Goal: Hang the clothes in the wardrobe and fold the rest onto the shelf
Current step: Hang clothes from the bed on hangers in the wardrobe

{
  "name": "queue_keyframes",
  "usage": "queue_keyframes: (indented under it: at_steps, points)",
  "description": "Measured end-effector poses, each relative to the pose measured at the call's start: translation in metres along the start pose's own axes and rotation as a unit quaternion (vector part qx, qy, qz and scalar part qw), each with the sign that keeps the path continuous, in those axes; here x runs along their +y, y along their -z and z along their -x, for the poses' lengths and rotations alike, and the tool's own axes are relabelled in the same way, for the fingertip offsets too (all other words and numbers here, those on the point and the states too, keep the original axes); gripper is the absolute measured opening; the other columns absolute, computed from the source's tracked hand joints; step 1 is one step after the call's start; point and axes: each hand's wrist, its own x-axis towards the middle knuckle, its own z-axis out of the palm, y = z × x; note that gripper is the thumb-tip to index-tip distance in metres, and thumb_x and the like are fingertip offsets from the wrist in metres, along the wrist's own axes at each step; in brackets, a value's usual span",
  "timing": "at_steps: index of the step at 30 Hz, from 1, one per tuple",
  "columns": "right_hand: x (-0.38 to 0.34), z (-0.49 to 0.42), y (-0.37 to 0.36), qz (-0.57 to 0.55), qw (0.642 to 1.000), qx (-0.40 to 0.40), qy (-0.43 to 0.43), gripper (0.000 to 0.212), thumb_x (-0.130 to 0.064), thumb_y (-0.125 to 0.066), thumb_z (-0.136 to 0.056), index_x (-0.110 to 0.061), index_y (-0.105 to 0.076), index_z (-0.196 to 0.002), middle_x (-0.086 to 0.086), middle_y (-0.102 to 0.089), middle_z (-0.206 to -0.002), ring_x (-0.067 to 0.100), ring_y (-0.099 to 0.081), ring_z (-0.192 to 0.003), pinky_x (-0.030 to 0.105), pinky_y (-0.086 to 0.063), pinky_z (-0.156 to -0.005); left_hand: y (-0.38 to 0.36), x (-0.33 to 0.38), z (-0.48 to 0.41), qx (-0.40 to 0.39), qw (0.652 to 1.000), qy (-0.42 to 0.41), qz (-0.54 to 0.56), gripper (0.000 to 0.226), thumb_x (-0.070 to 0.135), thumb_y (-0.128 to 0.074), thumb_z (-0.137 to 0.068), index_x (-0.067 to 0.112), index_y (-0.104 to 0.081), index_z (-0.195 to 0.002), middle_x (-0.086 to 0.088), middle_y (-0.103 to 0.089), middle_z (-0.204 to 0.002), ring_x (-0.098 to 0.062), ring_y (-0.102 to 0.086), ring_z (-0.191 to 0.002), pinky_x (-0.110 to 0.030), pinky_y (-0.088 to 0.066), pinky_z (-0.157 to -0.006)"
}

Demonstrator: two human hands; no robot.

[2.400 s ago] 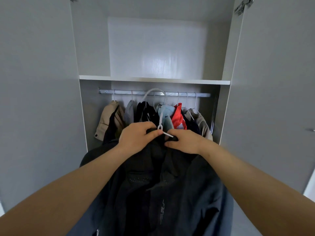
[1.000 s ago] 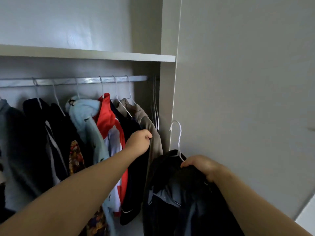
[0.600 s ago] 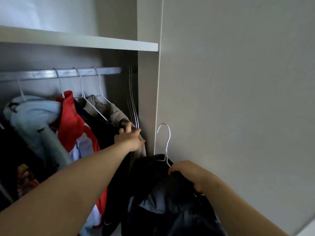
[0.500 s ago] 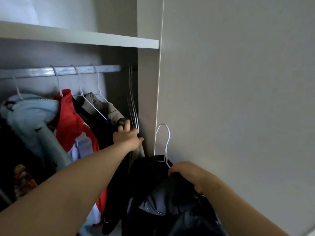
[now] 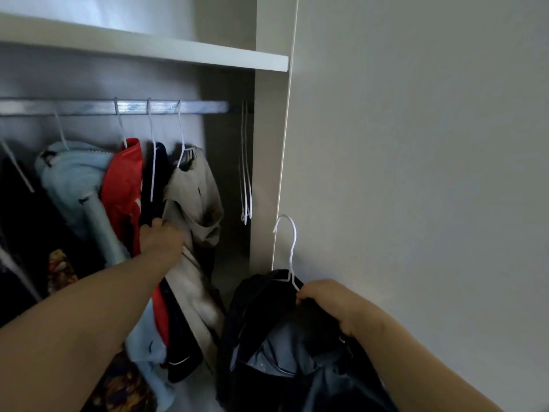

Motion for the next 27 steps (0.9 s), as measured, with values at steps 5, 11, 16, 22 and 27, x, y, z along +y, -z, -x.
queue_keyframes:
  at_steps: [5, 11, 16, 22, 27]
  points:
    - [-0.006, -0.002, -0.012, 0.015, 0.999, -0.01, 0.029, 0.016, -0.007, -0.058, -0.078, -0.009, -0.063, -0.063, 0.009, -0.057, -0.063, 0.019, -0.053, -0.053, 0.015, -0.04, -0.043, 0.005, -0.012, 0.007, -0.003, 1.0, 0.002, -0.002, 0.031, 0.012, -0.041, -0.093, 0.017, -0.054, -0.121, -0.003, -0.051, -0.128, -0.022, -0.037, -0.121, -0.033, -0.033, -0.097]
    - [-0.036, -0.012, -0.03, 0.05, 0.991, 0.002, 0.123, 0.021, -0.011, -0.062, -0.078, -0.015, -0.062, -0.057, 0.004, -0.057, -0.06, 0.014, -0.052, -0.054, 0.019, -0.04, -0.049, -0.001, -0.04, 0.009, 0.022, 0.999, 0.026, -0.007, 0.028, 0.011, -0.043, -0.091, 0.018, -0.058, -0.114, 0.001, -0.057, -0.122, -0.019, -0.044, -0.12, -0.032, -0.031, -0.098]
    - [-0.069, -0.026, -0.057, 0.045, 0.986, 0.015, 0.162, 0.015, -0.009, -0.065, -0.075, -0.012, -0.065, -0.061, 0.002, -0.056, -0.054, 0.008, -0.051, -0.047, 0.011, -0.038, -0.041, 0.019, -0.052, -0.009, 0.017, 0.999, -0.047, 0.008, 0.022, 0.016, -0.043, -0.089, 0.02, -0.061, -0.1, 0.004, -0.063, -0.106, -0.019, -0.055, -0.105, -0.048, -0.021, -0.108]
    - [-0.121, -0.054, -0.088, -0.035, 0.986, 0.071, 0.145, 0.015, -0.003, -0.064, -0.075, -0.004, -0.059, -0.061, 0.004, -0.052, -0.047, 0.01, -0.049, -0.035, 0.011, -0.029, -0.03, 0.054, -0.064, -0.055, 0.177, 0.97, -0.143, 0.087, 0.022, 0.032, -0.043, -0.09, 0.03, -0.062, -0.101, 0.006, -0.061, -0.111, -0.02, -0.051, -0.111, -0.04, -0.029, -0.092]
    - [-0.153, -0.08, -0.108, -0.062, 0.979, 0.13, 0.142, 0.019, -0.007, -0.063, -0.076, 0.0, -0.063, -0.094, 0.007, -0.058, -0.067, 0.017, -0.053, -0.057, 0.013, -0.037, -0.034, 0.062, -0.073, -0.098, 0.196, 0.929, -0.065, 0.308, 0.034, 0.038, -0.052, -0.088, 0.021, -0.051, -0.118, -0.012, -0.048, -0.12, -0.033, -0.054, -0.107, -0.036, -0.044, -0.081]
